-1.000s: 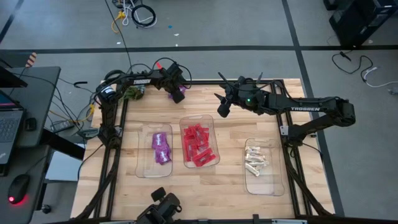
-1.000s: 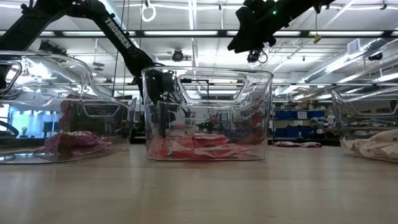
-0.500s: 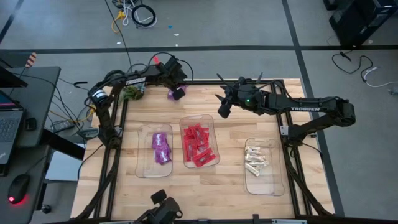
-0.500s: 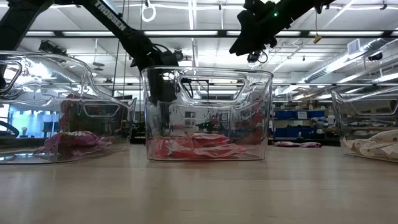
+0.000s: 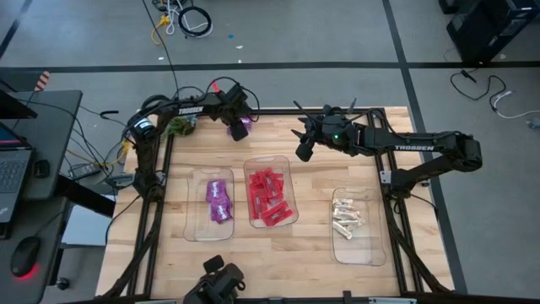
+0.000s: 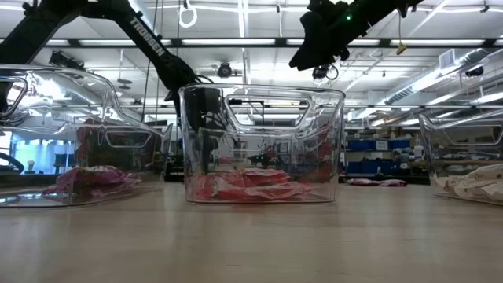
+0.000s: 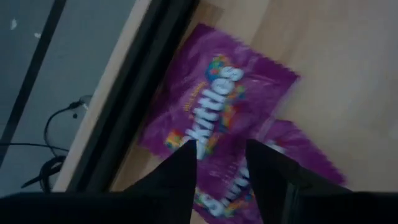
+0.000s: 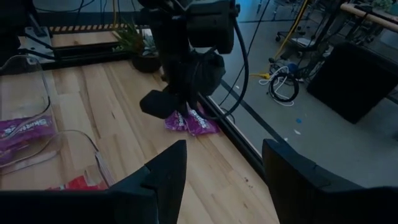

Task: Sort candy
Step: Put the violet candy pack into the left transparent bin

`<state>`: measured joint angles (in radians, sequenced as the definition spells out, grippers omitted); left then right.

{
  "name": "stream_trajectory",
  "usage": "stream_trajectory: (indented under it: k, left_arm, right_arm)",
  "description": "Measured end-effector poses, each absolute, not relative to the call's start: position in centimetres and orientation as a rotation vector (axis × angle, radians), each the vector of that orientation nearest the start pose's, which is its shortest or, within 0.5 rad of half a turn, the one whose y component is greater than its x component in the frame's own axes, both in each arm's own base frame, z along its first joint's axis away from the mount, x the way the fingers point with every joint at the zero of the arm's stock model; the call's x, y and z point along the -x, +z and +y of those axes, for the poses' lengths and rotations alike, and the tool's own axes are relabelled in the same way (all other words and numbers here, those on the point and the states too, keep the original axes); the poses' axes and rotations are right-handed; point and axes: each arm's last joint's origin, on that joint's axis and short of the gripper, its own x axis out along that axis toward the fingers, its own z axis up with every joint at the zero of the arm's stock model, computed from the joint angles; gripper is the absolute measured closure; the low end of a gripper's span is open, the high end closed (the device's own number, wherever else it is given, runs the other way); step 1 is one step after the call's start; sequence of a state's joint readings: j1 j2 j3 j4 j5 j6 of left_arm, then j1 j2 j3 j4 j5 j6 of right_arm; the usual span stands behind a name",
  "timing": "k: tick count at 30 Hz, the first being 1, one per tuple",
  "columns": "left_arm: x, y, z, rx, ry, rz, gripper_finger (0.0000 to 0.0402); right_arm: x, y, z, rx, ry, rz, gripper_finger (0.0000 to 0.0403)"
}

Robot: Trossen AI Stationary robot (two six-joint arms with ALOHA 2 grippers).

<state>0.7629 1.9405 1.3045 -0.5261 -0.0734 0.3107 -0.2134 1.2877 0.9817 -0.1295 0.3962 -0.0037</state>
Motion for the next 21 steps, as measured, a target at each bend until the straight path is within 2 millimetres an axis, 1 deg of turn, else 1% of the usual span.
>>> stream_trajectory:
  k: [3, 7, 10, 12, 15, 16, 21]
  left_arm:
    - [-27.4, 15.6, 27.5, 0.152, 0.571, 1.229, 0.025]
    - [-27.1, 14.9, 28.1, 0.175, 0.583, 1.24, 0.0255]
    - [-27.1, 14.9, 28.1, 0.175, 0.584, 1.24, 0.0284]
    - [-27.1, 14.9, 28.1, 0.172, 0.584, 1.238, 0.0318]
    - [-27.1, 15.0, 28.2, 0.166, 0.587, 1.232, 0.038]
    - [-27.1, 15.0, 28.2, 0.165, 0.588, 1.231, 0.039]
    - [-27.2, 15.2, 28.1, 0.157, 0.587, 1.224, 0.0399]
  right_arm:
    - [-27.5, 30.1, -7.1, 0.043, -0.599, 0.441, 0.0208]
    - [-27.5, 30.1, -7.1, 0.043, -0.599, 0.441, 0.0208]
    - [-27.5, 30.1, -7.1, 0.043, -0.599, 0.441, 0.0208]
    - [-27.5, 30.1, -7.1, 0.043, -0.599, 0.441, 0.0208]
    - [-27.5, 30.1, -7.1, 0.043, -0.599, 0.441, 0.0208]
    - [-27.5, 30.1, -7.1, 0.043, -0.599, 0.441, 0.0208]
    - [-27.5, 30.1, -7.1, 0.061, -0.594, 0.446, 0.0208]
